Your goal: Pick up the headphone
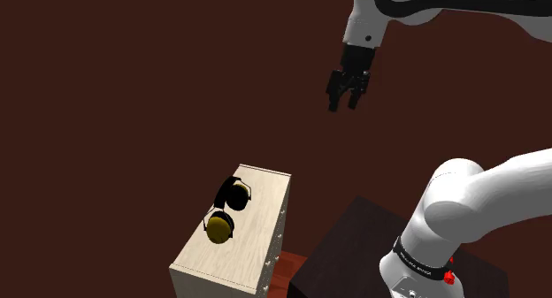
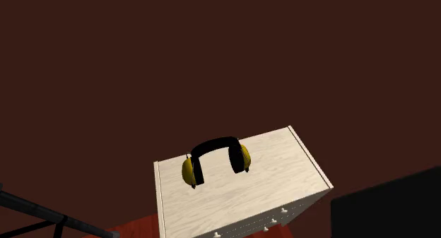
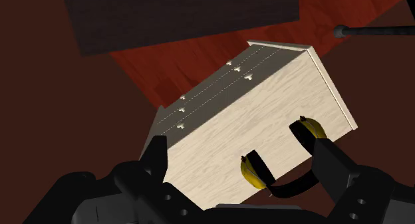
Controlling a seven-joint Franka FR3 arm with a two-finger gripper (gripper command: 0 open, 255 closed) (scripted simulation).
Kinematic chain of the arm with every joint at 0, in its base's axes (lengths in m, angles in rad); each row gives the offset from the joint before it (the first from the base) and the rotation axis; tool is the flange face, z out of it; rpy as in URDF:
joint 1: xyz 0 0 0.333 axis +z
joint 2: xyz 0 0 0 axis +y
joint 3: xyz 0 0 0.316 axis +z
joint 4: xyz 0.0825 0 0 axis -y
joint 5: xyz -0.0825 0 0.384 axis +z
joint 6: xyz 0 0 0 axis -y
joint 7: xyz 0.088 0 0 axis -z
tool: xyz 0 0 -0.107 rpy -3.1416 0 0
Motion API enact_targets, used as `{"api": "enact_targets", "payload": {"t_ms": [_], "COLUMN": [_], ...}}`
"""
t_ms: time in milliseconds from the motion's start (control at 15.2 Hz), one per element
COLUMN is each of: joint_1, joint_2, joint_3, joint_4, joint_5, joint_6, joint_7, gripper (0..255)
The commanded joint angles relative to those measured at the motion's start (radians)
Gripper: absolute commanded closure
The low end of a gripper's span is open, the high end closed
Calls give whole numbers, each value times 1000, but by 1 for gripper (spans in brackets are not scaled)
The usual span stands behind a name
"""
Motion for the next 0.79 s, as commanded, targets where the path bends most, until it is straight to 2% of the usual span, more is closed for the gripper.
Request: {"api": "enact_targets", "payload": {"t_ms": [0, 330, 726], "joint_1": [0, -11, -33], "joint_2": [0, 63, 206], "joint_3": [0, 121, 263], "joint_4": [0, -63, -78], "joint_5": [0, 51, 84], "joint_6": [0, 140, 309], "joint_7": [0, 195, 429], "gripper": [0, 0, 0]}}
